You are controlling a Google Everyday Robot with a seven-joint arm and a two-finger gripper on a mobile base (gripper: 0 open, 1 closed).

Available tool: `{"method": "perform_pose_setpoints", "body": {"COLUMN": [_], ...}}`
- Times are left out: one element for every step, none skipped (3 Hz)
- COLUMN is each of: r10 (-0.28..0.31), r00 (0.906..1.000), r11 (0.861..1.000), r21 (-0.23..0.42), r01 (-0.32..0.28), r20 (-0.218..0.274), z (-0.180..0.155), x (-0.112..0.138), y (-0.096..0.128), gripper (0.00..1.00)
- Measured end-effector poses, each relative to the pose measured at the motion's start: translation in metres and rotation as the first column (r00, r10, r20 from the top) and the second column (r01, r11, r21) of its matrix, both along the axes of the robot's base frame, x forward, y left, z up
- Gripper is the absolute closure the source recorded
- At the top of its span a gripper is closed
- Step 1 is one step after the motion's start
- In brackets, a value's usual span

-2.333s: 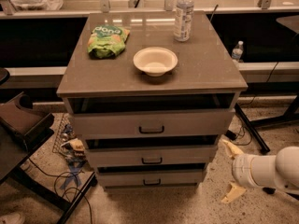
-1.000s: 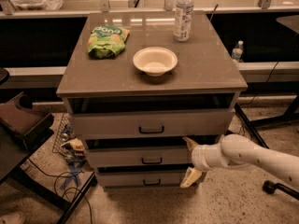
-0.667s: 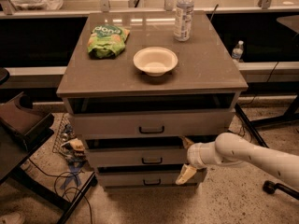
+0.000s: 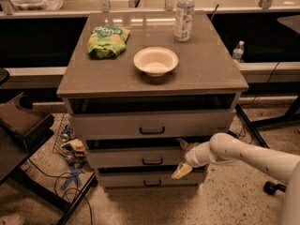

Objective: Open middle drawer

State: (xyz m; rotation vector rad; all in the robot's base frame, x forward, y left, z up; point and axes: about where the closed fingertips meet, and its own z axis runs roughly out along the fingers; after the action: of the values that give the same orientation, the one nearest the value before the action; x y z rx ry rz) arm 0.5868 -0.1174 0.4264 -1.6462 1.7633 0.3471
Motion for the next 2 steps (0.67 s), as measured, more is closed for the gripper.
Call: {"method": "perform_pose_setpoints", "body": {"r10": [-0.018, -0.02], "r00": [0.9998, 0.9998], "r11": [0.999, 0.999], "r21": [-0.026, -0.03], "r01": [0.018, 0.02], "r20": [-0.003, -0.004], "z": [-0.0134, -0.0107], "x": [0.0061, 0.0069], "y": [0.0011, 0.0012], "gripper": [0.37, 0.69]}}
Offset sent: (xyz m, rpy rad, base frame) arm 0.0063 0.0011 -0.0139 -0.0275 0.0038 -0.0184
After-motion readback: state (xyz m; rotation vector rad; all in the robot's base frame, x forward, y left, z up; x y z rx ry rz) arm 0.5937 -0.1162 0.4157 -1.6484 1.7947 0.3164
